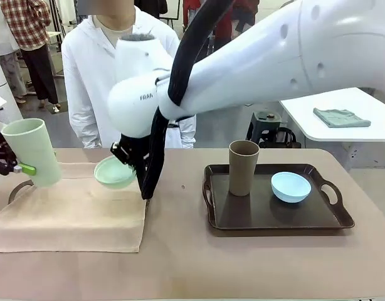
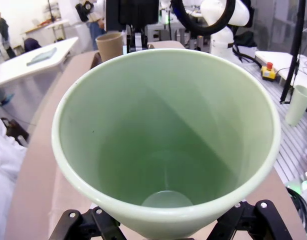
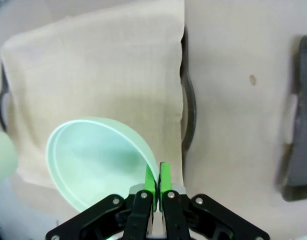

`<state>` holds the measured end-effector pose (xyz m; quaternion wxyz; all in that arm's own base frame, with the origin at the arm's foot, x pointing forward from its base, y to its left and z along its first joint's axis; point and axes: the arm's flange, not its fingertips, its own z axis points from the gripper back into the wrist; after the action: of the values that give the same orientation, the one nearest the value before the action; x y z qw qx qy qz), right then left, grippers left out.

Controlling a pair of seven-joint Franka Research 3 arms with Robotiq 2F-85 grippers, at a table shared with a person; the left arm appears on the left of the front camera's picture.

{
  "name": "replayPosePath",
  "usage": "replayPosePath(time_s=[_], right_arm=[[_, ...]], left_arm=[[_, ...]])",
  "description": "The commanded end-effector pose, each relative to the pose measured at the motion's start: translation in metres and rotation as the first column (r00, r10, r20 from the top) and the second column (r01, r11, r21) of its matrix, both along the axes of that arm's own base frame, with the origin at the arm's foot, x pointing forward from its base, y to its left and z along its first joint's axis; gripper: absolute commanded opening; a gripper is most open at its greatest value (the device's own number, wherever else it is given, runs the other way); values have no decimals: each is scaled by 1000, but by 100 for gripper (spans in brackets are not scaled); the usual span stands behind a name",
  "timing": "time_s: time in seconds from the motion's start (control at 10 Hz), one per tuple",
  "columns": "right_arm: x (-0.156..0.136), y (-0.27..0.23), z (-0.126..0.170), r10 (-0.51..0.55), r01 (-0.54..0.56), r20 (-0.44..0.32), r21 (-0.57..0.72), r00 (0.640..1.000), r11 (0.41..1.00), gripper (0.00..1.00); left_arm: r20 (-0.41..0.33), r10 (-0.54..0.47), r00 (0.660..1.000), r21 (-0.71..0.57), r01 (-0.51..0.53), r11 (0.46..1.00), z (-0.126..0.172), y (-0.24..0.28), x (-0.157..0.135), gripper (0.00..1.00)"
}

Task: Set up a tray with a mat and arrange the tableware.
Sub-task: Place the Picnic Bowl and Reusable plastic cup back onto the Handle tray in front of the human's position.

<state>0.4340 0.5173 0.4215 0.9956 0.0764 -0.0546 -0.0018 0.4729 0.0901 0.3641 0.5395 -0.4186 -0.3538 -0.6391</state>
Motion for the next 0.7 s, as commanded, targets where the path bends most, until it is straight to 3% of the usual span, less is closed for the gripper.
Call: replayPosePath(time_s=[0.0,0.6], right_arm=[[-2,6,-13,33,-32,-24,34,999,999,4],[-2,13,-19,18,-17,-17,19,1000,1000,4]], left_arm=[[3,12,1000,-14,-12,1000,-18,-3,6,83],[-48,9,999,0,-9,1000,-35,-1,5,83]])
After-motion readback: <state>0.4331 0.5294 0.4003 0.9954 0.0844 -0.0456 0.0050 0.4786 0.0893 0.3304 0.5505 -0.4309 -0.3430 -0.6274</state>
